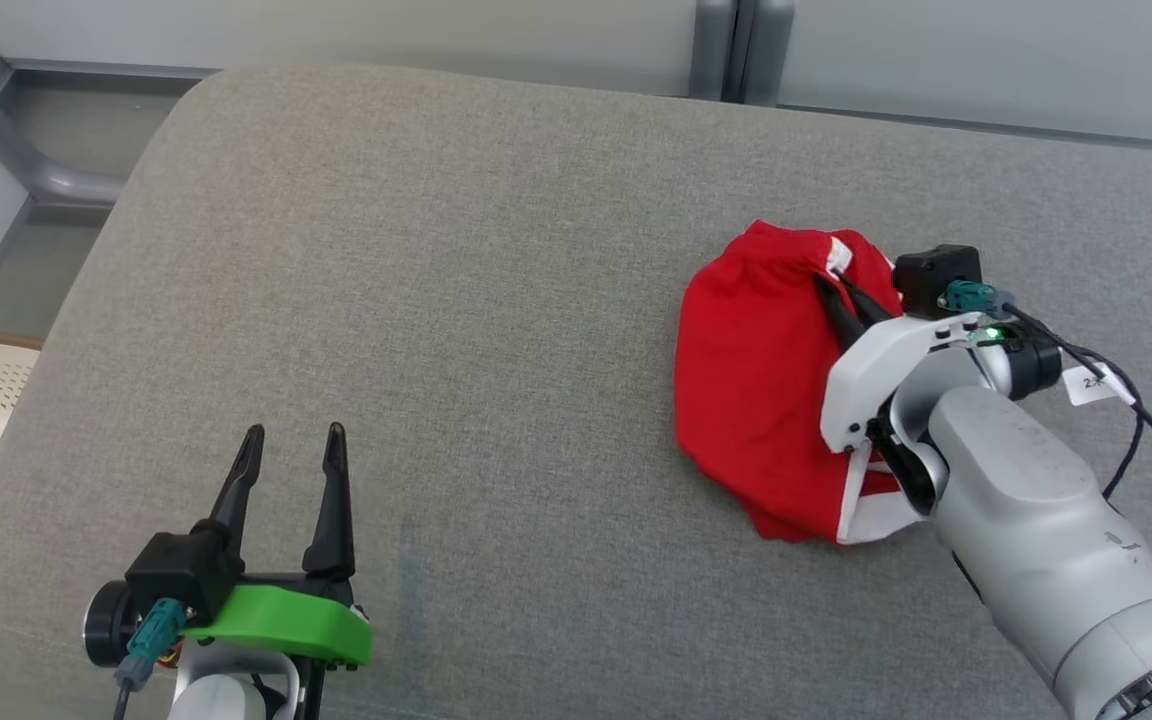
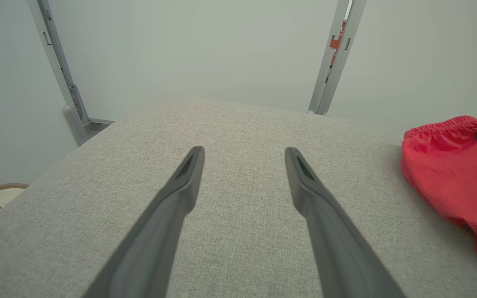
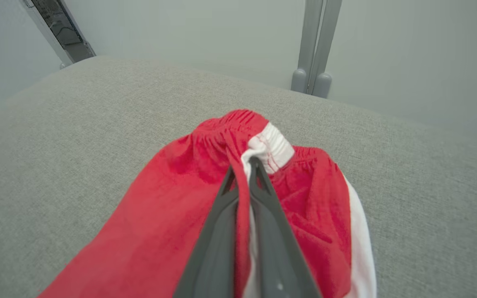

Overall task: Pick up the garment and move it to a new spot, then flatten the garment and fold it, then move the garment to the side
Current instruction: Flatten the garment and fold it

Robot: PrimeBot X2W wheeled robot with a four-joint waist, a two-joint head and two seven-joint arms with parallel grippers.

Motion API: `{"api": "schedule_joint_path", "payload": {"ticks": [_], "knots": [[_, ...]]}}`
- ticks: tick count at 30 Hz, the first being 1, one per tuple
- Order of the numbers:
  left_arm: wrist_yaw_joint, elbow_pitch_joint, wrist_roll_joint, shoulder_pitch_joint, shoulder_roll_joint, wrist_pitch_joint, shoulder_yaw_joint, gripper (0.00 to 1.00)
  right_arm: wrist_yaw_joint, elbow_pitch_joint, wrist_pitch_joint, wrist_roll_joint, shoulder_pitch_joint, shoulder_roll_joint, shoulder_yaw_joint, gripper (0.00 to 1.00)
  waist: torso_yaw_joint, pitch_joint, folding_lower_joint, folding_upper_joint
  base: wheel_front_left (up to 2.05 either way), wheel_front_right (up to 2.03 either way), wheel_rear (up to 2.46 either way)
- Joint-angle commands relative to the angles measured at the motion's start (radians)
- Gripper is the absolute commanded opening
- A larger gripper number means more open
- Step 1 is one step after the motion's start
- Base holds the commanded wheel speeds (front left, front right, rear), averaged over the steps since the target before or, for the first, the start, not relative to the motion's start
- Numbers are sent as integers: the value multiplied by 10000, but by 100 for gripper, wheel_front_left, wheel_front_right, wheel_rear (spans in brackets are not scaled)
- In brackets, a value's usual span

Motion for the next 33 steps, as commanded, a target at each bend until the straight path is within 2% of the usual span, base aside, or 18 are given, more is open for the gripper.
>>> {"api": "schedule_joint_path", "payload": {"ticks": [1,8,17,18,19,20,21,26,29,33], "knots": [[52,-2,132,114,7,-25,55,100,-16,-155,-159,43,-37,115,152,0,-40,-146,0,0,0,0,0],[35,-90,141,359,7,-25,189,100,-16,-1186,-413,-46,475,623,1399,0,-64,-321,0,0,0,0,0],[86,-100,53,347,7,-25,150,100,-16,-2313,-450,342,1443,1094,3836,0,-27,-259,0,0,0,0,0],[97,-98,47,336,7,-25,141,100,-17,-2388,-452,414,1509,1105,4041,15,-28,-253,0,0,0,0,0],[106,-92,43,324,7,-25,130,100,-17,-2549,-454,550,1612,1120,4283,36,-29,-247,0,0,0,0,0],[113,-90,44,314,6,-25,122,100,-17,-2679,-456,666,1685,1133,4477,63,-32,-246,0,0,0,0,0],[120,-82,46,310,6,-25,120,100,-15,-2860,-457,812,1726,1135,4683,100,-39,-250,0,0,0,0,0],[160,-103,102,408,6,-25,217,100,-18,-3236,-458,1000,1486,1109,4586,100,-235,-317,0,0,0,0,0],[172,-126,163,507,6,-25,292,100,-17,-3438,-454,717,1459,1102,3858,100,-441,-385,0,0,0,0,0],[182,-187,191,555,8,-26,440,100,-17,-3799,-452,322,1755,730,2792,100,-745,-473,0,0,0,0,0]]}}
